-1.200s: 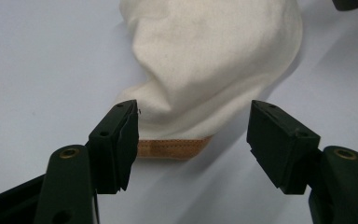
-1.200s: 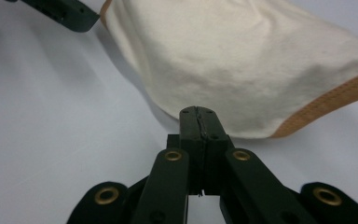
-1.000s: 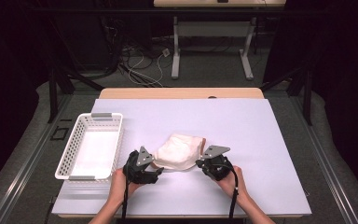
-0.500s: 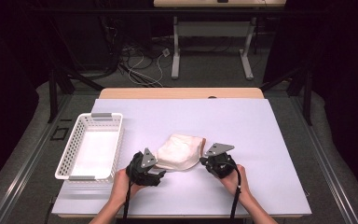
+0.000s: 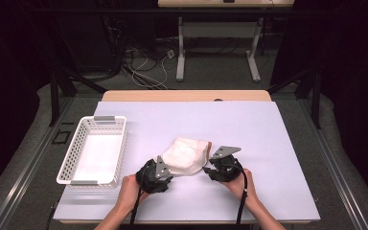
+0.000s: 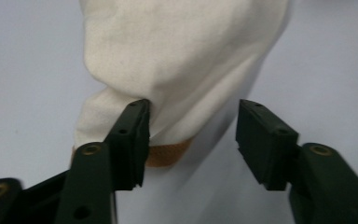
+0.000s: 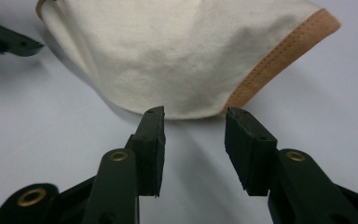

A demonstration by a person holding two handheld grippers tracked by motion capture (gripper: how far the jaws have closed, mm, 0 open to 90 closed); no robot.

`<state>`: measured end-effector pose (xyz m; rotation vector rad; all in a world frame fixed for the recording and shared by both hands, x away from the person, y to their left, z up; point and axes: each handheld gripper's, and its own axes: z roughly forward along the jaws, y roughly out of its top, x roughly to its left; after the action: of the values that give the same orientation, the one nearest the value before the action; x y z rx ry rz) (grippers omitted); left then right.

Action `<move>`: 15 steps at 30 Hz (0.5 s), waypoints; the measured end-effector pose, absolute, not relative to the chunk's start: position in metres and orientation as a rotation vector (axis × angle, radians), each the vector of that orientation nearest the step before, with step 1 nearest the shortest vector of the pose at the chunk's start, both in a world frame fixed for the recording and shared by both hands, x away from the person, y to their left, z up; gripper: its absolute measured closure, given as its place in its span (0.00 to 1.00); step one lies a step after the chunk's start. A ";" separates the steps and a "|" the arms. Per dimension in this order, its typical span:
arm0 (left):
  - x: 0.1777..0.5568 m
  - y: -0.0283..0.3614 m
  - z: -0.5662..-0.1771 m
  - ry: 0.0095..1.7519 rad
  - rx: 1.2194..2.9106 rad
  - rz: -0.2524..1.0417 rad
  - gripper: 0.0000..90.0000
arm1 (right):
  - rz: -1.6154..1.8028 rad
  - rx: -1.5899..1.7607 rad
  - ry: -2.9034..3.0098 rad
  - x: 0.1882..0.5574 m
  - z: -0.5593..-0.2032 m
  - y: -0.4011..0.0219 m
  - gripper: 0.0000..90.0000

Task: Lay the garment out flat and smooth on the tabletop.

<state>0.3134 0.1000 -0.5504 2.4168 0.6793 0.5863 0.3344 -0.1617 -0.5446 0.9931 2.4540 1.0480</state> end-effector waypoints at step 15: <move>0.316 0.103 -0.548 0.661 2.360 0.553 0.99 | 1.059 1.017 2.437 0.336 -0.545 -0.167 0.62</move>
<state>0.3163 0.1027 -0.5475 2.3599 0.6615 0.5530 0.3360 -0.1669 -0.5446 1.0167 2.4368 1.0588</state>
